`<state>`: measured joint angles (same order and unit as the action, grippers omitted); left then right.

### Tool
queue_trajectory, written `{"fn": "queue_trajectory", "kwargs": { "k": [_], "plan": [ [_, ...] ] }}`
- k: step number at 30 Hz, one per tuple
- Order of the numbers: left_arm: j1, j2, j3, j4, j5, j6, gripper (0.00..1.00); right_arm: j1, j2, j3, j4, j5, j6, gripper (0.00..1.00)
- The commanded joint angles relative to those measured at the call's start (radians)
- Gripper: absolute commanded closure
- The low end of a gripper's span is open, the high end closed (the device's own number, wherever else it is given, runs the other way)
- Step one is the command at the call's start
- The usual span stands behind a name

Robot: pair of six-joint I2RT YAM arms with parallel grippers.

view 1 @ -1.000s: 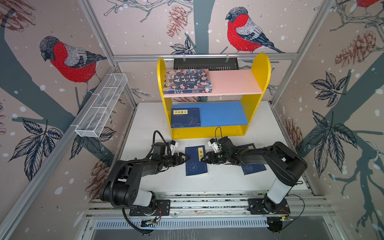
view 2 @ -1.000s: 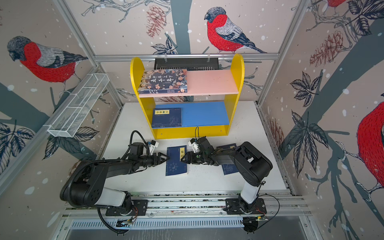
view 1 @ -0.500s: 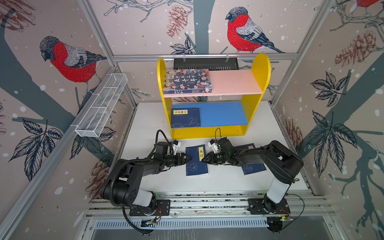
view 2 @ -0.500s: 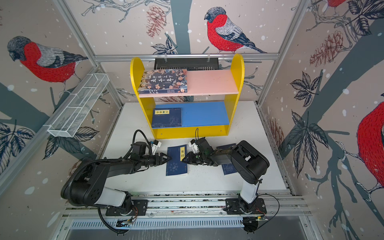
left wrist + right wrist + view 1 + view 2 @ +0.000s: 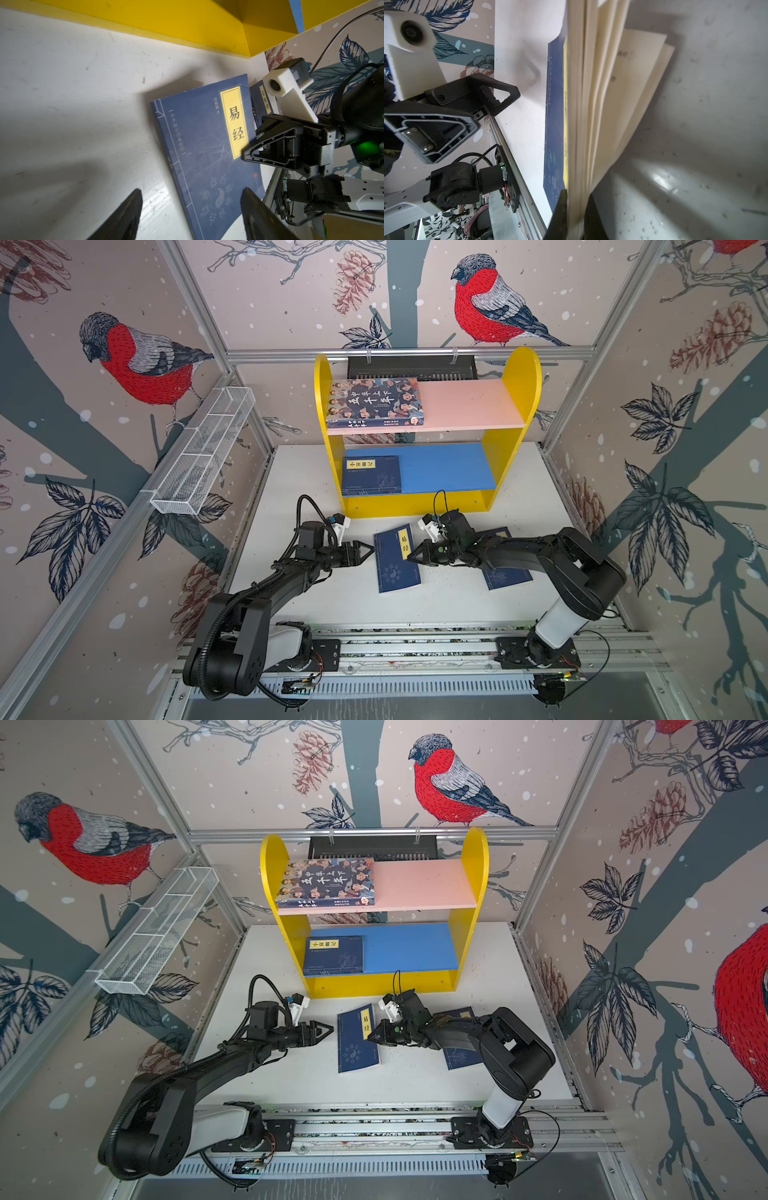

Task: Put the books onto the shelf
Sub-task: 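Lift the paperback upright with the right gripper while the left gripper steadies it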

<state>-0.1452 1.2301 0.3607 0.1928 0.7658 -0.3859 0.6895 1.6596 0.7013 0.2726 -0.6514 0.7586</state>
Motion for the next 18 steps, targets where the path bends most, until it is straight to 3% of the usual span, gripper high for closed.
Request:
{"fn": "queue_trajectory", "kwargs": {
  "k": [1, 10, 14, 18],
  "plan": [
    [0.010, -0.016, -0.005, 0.003, 0.022, 0.016, 0.24, -0.027, -0.026, -0.008, 0.069, -0.098, -0.011, 0.99],
    [0.012, 0.005, -0.035, 0.213, 0.236, -0.151, 0.20, -0.064, -0.069, 0.031, 0.092, -0.296, -0.036, 0.99],
    [0.011, 0.004, -0.049, 0.363, 0.329, -0.288, 0.20, -0.043, -0.066, 0.071, 0.043, -0.315, -0.083, 0.99],
    [0.009, -0.010, -0.052, 0.355, 0.343, -0.297, 0.25, -0.021, -0.062, 0.088, 0.047, -0.335, -0.097, 0.99]
  ]
}}
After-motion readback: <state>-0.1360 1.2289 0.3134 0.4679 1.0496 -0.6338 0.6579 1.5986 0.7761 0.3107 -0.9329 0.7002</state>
